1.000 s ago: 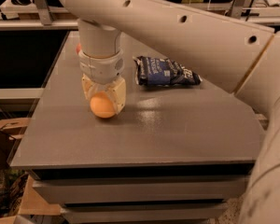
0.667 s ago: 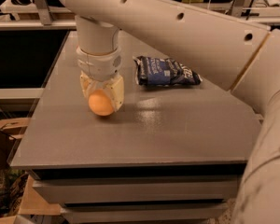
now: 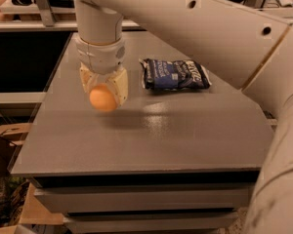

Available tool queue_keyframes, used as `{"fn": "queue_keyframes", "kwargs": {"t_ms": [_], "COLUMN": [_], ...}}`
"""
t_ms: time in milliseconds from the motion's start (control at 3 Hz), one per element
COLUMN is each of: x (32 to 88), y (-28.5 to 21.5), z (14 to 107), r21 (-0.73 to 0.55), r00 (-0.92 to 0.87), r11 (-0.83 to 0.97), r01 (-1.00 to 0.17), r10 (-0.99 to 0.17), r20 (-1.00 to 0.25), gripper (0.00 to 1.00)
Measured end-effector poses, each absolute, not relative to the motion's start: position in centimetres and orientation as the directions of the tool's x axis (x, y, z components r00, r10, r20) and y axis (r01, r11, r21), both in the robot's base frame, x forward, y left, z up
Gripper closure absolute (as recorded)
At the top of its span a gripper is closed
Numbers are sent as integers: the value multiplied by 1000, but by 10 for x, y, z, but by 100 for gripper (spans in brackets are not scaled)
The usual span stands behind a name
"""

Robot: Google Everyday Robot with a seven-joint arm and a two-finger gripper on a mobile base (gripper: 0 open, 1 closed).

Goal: Pick orange

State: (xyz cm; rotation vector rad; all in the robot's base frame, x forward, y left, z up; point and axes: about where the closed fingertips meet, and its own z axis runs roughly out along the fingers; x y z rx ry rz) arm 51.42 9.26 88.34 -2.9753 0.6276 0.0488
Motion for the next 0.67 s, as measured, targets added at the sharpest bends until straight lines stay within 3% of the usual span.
{"fn": "queue_keyframes", "kwargs": {"t_ms": [667], "x": [518], "y": [97], "z": [907], "r21": [-142], "r00": [920], "r11": [-909], "r01": [-392], "r10": [-391], "r20": [-36], "gripper": [100]}}
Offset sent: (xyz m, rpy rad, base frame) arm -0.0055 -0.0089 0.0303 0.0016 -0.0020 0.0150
